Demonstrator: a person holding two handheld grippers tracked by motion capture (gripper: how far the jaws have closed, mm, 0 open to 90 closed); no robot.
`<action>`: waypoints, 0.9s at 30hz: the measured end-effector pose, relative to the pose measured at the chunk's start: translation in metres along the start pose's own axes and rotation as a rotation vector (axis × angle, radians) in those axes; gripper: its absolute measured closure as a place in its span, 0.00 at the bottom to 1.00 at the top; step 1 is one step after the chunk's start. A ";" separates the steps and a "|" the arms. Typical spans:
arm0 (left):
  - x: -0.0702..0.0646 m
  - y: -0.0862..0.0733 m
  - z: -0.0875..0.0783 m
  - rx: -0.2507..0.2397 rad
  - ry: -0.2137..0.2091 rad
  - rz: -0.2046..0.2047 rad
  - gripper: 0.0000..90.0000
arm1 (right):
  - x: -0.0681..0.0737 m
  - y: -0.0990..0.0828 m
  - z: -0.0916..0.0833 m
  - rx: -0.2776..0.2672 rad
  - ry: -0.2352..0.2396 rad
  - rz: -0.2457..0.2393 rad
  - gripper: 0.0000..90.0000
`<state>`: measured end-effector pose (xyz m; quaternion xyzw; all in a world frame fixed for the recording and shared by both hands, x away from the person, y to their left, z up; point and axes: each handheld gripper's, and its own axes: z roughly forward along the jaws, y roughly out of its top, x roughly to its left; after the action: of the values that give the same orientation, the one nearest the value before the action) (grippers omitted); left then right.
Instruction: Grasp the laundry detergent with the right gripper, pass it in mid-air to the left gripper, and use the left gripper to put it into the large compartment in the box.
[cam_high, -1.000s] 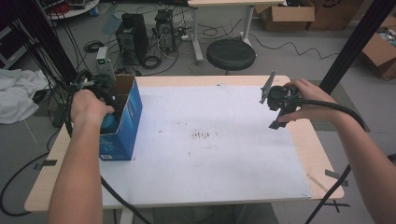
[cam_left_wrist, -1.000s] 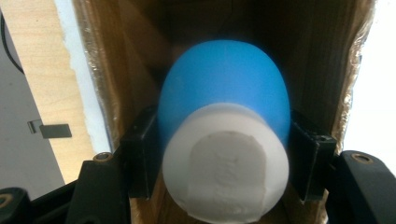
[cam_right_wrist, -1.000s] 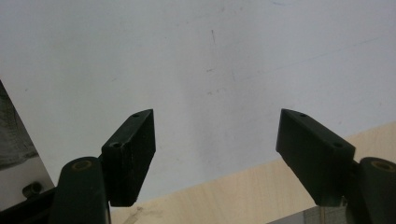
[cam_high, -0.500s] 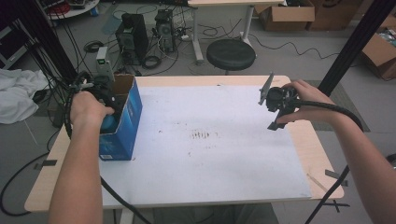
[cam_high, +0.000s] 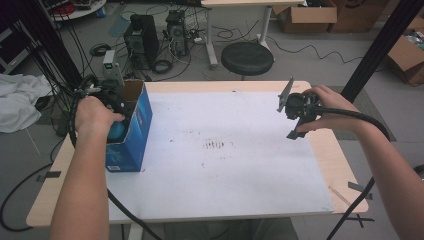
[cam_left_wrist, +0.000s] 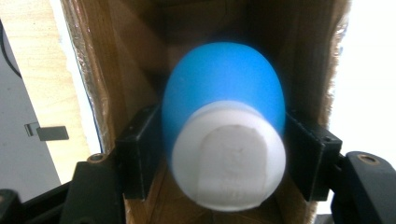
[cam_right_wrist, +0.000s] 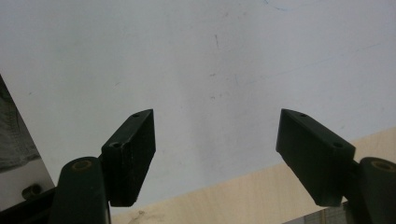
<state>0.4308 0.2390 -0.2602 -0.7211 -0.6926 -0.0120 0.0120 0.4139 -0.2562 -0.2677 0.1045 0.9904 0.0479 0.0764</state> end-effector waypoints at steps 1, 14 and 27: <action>-0.001 0.000 -0.001 0.000 0.000 -0.002 0.38 | 0.000 0.000 0.000 0.000 0.000 -0.002 0.32; -0.006 -0.001 -0.020 -0.022 0.011 0.025 0.34 | 0.000 -0.001 -0.002 -0.004 0.000 0.003 0.32; -0.009 -0.003 -0.043 -0.068 0.035 0.060 0.30 | 0.001 0.000 -0.004 -0.009 -0.002 0.002 0.31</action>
<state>0.4274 0.2285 -0.2173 -0.7412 -0.6696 -0.0480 0.0000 0.4125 -0.2567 -0.2641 0.1051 0.9900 0.0521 0.0777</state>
